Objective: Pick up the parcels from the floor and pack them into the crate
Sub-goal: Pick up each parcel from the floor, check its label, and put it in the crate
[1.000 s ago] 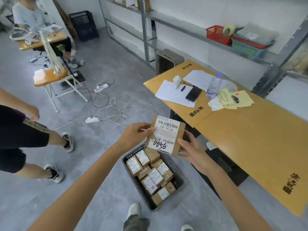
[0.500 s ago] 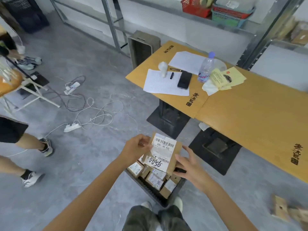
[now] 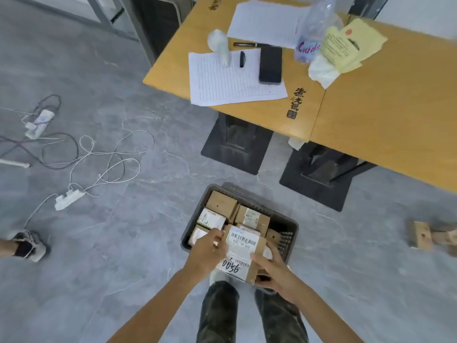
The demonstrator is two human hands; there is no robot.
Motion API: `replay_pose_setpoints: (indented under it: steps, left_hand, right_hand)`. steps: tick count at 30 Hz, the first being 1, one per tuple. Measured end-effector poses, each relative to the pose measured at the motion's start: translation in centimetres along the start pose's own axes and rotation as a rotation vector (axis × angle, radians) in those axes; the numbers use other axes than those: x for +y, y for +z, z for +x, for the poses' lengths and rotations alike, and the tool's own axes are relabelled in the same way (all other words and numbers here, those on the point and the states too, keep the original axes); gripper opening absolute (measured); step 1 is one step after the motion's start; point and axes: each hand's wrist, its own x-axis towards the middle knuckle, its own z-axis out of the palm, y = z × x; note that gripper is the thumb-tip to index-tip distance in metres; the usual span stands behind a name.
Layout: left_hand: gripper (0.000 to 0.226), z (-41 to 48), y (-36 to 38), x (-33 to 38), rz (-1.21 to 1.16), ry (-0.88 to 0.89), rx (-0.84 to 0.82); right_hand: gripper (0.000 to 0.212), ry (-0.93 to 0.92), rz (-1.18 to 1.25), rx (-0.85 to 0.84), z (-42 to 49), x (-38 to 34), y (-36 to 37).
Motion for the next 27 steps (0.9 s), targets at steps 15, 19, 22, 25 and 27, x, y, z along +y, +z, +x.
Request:
replay_pose_setpoints:
  steps: [15,19,22,25,27]
  left_hand:
    - [0.028,24.1,16.6,-23.7,0.41,-0.077,-0.271]
    - [0.041,26.2,20.1,-26.9,0.533,-0.134,-0.316]
    - [0.039,27.6,21.7,-28.3,0.539,-0.162,-0.309]
    - [0.045,28.8,22.8,-29.8,0.507,-0.234,-0.332]
    - [0.057,29.4,23.2,-30.6,0.438,-0.28,-0.329]
  right_hand:
    - [0.019,0.333,0.053,0.324,33.0,17.7,-4.3]
    - [0.039,0.343,-0.108,0.35,37.0,21.5,-5.5]
    - [0.045,0.316,-0.158,0.333,39.0,22.9,-6.4]
    - [0.038,0.272,-0.165,0.317,40.4,23.1,-6.5]
    - [0.04,0.249,-0.177,0.296,41.0,22.7,-6.2]
